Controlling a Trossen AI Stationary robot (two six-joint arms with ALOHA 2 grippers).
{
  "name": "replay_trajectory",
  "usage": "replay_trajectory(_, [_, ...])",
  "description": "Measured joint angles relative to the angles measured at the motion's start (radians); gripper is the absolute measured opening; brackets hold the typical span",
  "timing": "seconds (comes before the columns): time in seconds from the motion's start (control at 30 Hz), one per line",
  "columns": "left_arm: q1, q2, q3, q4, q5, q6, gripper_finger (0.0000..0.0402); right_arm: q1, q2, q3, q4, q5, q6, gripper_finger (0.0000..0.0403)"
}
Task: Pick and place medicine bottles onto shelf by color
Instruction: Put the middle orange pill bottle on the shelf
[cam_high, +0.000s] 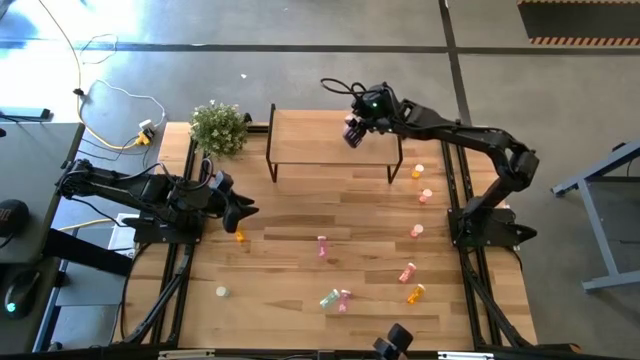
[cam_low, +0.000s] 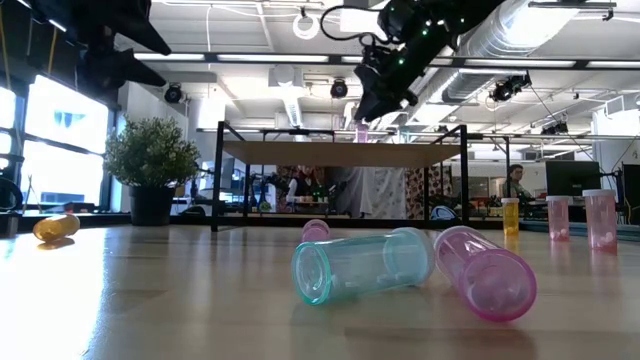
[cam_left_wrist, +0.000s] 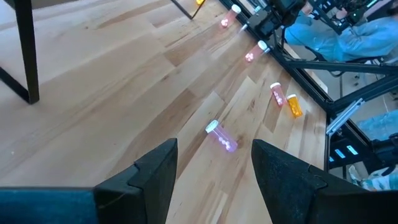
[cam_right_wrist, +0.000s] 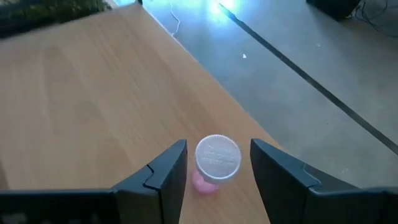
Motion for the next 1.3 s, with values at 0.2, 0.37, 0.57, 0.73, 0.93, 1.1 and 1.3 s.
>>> replay_trajectory(0.2, [-0.001, 0.000, 0.000, -0.031, 0.024, -0.116, 0.0197, 0.005, -0.065, 0.000, 0.002, 0.001, 0.040, 0.0168])
replay_trajectory(0.37, [-0.002, 0.000, 0.000, -0.084, 0.074, -0.226, 0.0197, 0.051, -0.123, 0.000, -0.004, 0.005, 0.098, 0.0168])
replay_trajectory(0.57, [-0.042, 0.037, 0.000, -0.119, 0.084, -0.435, 0.0197, 0.136, -0.155, 0.002, -0.024, 0.002, 0.110, 0.0168])
replay_trajectory(0.73, [-0.093, 0.115, 0.000, -0.146, 0.083, -0.628, 0.0197, 0.166, -0.156, 0.002, -0.061, 0.001, 0.133, 0.0168])
replay_trajectory(0.93, [-0.142, 0.218, 0.000, -0.174, 0.086, -0.813, 0.0192, 0.158, -0.156, 0.002, -0.110, 0.001, 0.120, 0.0168])
replay_trajectory(1.1, [-0.159, 0.298, 0.000, -0.193, 0.087, -0.952, 0.0175, 0.156, -0.155, 0.002, -0.146, 0.004, 0.048, 0.0168])
replay_trajectory(1.3, [-0.159, 0.362, 0.000, -0.241, 0.129, -1.046, 0.0156, 0.156, -0.155, 0.002, -0.199, 0.003, -0.025, 0.0168])
